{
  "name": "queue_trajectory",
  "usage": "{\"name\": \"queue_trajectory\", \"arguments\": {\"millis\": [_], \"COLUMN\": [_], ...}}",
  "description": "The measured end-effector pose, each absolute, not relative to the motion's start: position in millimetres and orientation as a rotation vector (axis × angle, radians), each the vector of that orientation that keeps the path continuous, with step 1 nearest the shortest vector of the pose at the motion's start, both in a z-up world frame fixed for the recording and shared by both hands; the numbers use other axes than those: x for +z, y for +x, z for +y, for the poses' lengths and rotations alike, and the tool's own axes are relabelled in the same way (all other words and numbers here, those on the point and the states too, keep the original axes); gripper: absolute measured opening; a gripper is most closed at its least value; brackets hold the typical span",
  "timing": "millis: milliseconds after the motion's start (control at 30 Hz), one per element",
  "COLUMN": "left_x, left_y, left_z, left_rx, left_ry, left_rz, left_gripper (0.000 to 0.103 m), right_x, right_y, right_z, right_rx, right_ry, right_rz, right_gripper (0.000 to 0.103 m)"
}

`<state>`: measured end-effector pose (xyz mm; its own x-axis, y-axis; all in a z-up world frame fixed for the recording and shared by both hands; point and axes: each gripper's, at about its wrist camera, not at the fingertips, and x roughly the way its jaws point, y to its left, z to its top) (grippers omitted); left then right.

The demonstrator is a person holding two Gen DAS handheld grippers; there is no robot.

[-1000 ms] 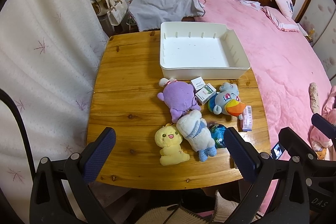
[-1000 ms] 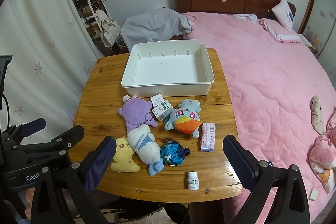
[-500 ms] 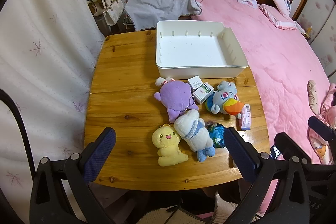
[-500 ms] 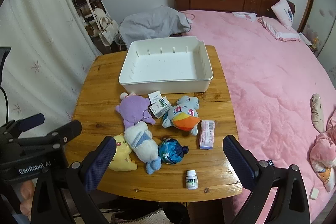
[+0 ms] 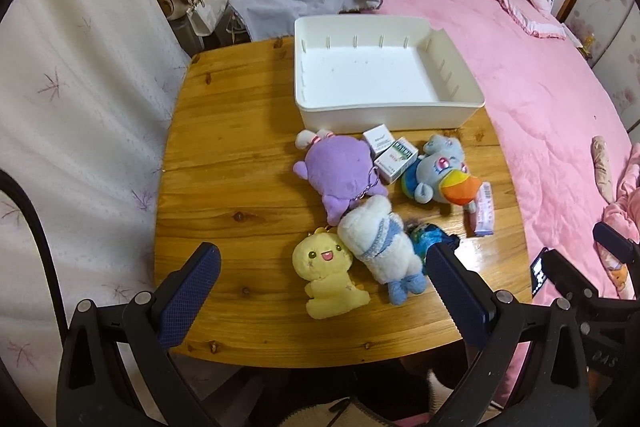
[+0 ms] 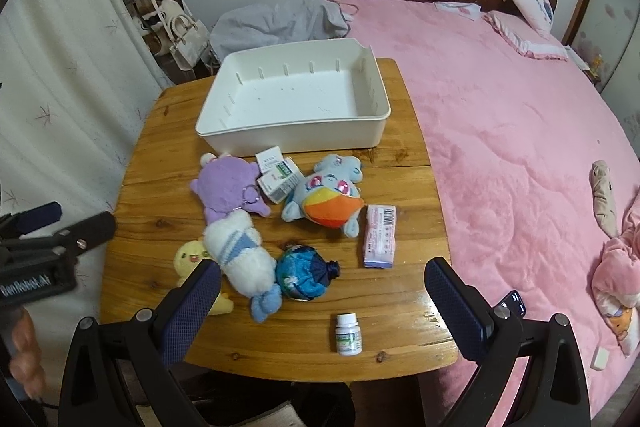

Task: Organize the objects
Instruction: 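Grasp the white medicine bottle with the right tool while the left tool grasps the yellow chick plush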

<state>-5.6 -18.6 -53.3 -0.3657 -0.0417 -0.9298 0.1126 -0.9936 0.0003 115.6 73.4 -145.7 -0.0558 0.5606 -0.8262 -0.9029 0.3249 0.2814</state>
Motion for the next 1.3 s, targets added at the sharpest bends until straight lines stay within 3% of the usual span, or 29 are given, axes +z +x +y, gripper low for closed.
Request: {"name": "queue_trajectory", "arguments": {"millis": [100, 433, 533, 633, 833, 933, 1300], "left_x": [-69, -153, -186, -210, -235, -245, -259], "left_y": [-8, -9, -9, -10, -13, -14, -10], "left_z": [-24, -30, -31, -34, -45, -48, -39], "left_rx": [-2.496, -2.346, -2.278, -2.225, -2.162, -2.121, -2.074], "left_ry": [1.745, 1.957, 2.046, 2.101, 2.109, 2.11, 2.132], "left_rz": [0.085, 0.053, 0.091, 0.15, 0.294, 0.331, 0.229], "left_gripper": [0.102, 0.102, 0.102, 0.1, 0.1, 0.099, 0.086], "right_x": [-166, -263, -293, -316, -333, -339, -344], "right_y": [118, 106, 97, 92, 85, 81, 63], "right_z": [73, 74, 75, 75, 76, 79, 79], "right_rx": [1.203, 1.166, 1.14, 1.121, 1.099, 1.091, 1.08], "right_ry": [-0.407, -0.499, -0.558, -0.576, -0.591, -0.603, -0.648], "right_rz": [1.068, 1.202, 1.26, 1.305, 1.321, 1.327, 1.312], "right_gripper": [0.101, 0.083, 0.075, 0.075, 0.074, 0.065, 0.053]}}
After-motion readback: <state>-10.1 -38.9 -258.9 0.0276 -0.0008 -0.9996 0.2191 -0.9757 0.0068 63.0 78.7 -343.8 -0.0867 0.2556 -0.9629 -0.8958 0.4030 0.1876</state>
